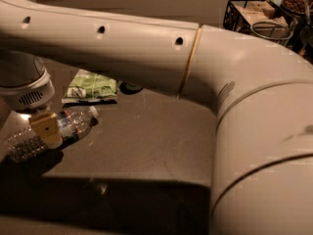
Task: Pick water bottle
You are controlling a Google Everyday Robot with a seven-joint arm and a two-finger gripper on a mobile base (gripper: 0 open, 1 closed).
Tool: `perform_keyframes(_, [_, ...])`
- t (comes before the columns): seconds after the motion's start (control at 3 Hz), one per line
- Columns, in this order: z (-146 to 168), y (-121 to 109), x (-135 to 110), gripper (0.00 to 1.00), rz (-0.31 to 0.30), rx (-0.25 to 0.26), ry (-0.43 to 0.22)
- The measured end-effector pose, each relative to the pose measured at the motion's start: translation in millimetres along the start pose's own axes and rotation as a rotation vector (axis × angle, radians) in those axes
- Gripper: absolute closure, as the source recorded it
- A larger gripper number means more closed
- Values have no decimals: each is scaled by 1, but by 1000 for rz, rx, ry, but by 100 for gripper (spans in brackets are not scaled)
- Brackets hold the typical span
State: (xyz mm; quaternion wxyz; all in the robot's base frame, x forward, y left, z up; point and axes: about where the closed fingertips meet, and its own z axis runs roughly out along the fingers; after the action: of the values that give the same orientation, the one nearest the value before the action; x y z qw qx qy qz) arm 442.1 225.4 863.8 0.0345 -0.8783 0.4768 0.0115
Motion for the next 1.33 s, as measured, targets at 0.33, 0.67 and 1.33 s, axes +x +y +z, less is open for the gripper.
perform_keyframes(0.33, [1,-1,6,65,12,1,3])
perform_keyframes(0.67, [-17,3,18,88,34,22,-29])
perform_keyframes(1.33, [-94,24,33,100,4,127,-128])
